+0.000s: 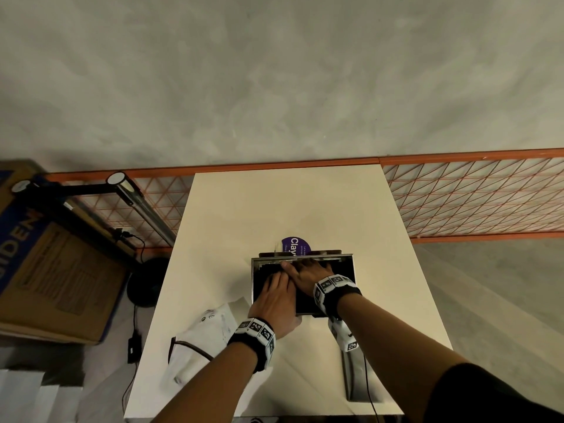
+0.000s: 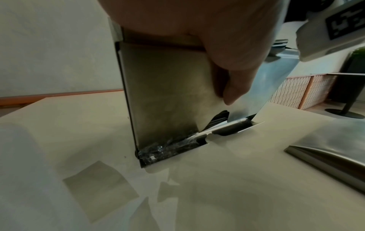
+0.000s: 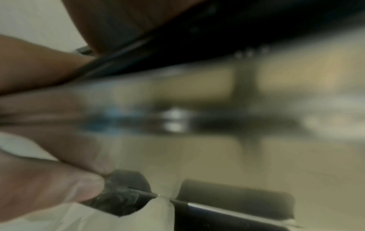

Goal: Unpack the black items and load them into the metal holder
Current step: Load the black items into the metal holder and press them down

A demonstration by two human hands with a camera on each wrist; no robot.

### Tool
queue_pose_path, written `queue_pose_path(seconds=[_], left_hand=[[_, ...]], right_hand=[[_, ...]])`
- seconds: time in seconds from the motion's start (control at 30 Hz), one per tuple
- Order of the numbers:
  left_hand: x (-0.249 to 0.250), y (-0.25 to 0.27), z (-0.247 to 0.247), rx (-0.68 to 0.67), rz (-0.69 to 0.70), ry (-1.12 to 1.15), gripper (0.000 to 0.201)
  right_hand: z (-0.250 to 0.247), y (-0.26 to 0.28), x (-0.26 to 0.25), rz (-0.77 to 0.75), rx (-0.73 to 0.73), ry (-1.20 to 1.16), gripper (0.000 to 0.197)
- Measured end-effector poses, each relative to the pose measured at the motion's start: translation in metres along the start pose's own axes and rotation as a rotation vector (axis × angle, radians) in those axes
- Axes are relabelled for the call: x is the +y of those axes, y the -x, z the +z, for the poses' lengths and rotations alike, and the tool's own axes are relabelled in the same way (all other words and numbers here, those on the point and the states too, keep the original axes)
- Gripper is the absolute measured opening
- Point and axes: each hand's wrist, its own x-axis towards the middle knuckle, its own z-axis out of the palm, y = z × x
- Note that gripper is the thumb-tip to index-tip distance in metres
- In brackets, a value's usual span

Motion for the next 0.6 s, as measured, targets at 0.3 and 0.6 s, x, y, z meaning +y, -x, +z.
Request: queue_pose_path(seconds=[0.3, 0.6], left_hand=[[0.001, -0.002, -0.003, 0.024, -0.021, -0.019, 0.103], [-0.003, -0.007, -0.006, 0.035, -0.054, 0.056, 0.105]], right_hand=[[-0.006, 0.023, 0.005, -0.182, 0.113, 0.257, 0.044], [-0.004, 0.032, 0.019, -0.289, 0.123, 0.338, 0.103]])
